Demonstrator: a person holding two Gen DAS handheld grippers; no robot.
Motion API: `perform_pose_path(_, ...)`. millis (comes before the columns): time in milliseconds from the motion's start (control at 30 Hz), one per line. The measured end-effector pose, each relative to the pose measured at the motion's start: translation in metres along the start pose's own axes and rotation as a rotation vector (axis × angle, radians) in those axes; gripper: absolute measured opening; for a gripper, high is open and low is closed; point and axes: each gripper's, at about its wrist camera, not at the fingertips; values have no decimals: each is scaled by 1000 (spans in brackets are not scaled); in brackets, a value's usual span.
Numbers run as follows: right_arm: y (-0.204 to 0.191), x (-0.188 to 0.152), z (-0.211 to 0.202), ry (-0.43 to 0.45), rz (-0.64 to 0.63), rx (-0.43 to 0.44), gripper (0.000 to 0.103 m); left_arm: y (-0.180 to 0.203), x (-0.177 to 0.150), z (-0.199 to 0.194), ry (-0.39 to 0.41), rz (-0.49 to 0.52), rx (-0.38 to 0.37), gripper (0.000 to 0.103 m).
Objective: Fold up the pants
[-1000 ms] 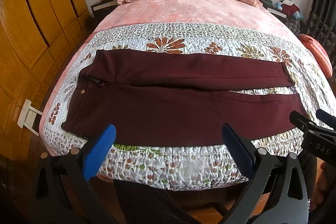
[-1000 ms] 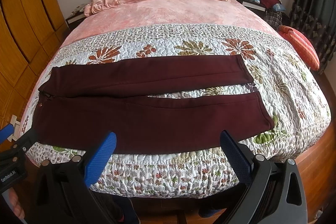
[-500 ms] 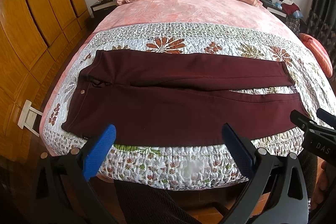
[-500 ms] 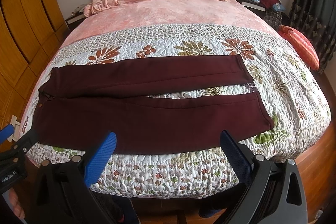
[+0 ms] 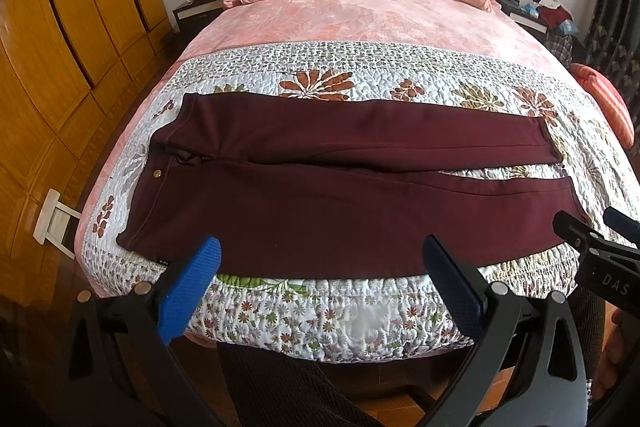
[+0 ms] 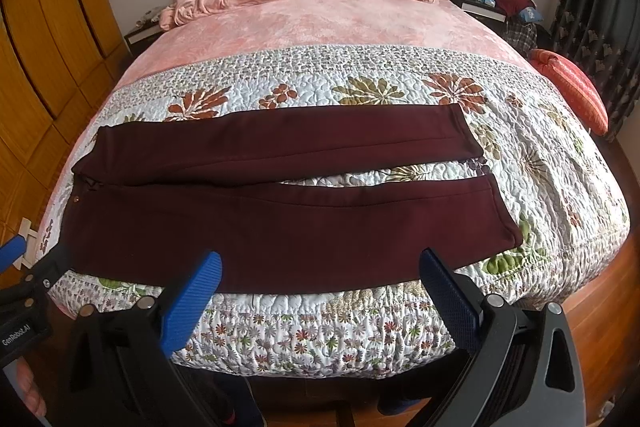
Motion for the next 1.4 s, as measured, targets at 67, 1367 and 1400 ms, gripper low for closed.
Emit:
perform_pose_path(67,1,0,2,-3,-1,5,99,0,0,0,-2,-1,-3,100)
perform_pose_path(1367,289,208,211,-128,-188,365,24,161,199,282,-176,380,-591,100)
perform_pose_path(1400,284,212,203,-110,-198,383,24,170,203,289,-205,429,-652,100)
Point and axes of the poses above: each gripper's, at about its wrist camera, not at the fingertips, and z roughly the way its jaws point, y to its right, x to its top, and after that the axes turned 5 degrees about x, right-handed
